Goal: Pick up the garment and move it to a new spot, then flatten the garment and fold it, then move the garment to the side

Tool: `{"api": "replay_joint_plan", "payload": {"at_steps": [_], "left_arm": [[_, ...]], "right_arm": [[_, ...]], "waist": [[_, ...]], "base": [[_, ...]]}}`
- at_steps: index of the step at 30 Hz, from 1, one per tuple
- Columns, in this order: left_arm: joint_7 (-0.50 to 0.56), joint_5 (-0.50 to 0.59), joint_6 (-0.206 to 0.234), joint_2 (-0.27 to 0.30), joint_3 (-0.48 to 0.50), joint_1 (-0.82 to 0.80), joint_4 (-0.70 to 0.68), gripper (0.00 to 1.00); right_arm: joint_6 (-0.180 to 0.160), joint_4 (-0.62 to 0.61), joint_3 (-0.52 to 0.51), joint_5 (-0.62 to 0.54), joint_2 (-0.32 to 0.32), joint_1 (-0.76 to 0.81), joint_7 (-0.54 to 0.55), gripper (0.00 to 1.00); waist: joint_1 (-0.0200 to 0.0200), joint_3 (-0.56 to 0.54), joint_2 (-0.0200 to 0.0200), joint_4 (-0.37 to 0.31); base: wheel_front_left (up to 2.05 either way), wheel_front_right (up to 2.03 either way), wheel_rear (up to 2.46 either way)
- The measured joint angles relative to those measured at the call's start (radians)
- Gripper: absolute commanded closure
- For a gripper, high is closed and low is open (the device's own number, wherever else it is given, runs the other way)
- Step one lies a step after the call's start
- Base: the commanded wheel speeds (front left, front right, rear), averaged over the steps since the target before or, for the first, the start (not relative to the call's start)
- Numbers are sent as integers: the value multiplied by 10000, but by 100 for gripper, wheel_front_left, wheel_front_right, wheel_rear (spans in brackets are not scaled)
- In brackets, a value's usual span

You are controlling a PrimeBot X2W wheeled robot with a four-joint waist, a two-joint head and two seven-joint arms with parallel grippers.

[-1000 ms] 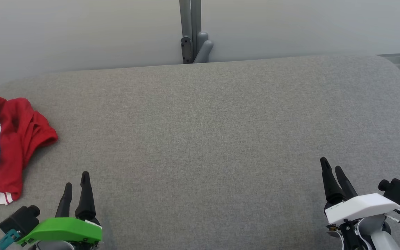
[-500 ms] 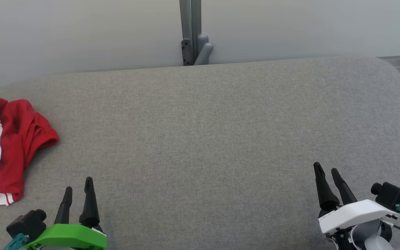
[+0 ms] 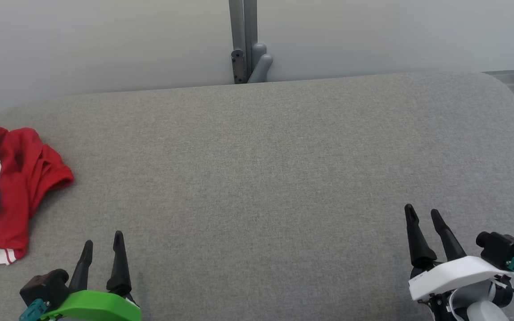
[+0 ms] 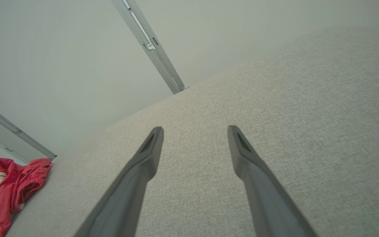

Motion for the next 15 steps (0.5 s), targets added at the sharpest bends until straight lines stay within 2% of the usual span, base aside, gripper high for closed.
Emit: {"api": "replay_joint_plan", "payload": {"at_steps": [15], "left_arm": [[-347,1214,-25,-29,-165,-28,-81,0]], "right_arm": [[0,-190,169,-1396,63,-12,-349,0]], "waist": [[0,33,0,17]], "base": [[0,0,0]]}}
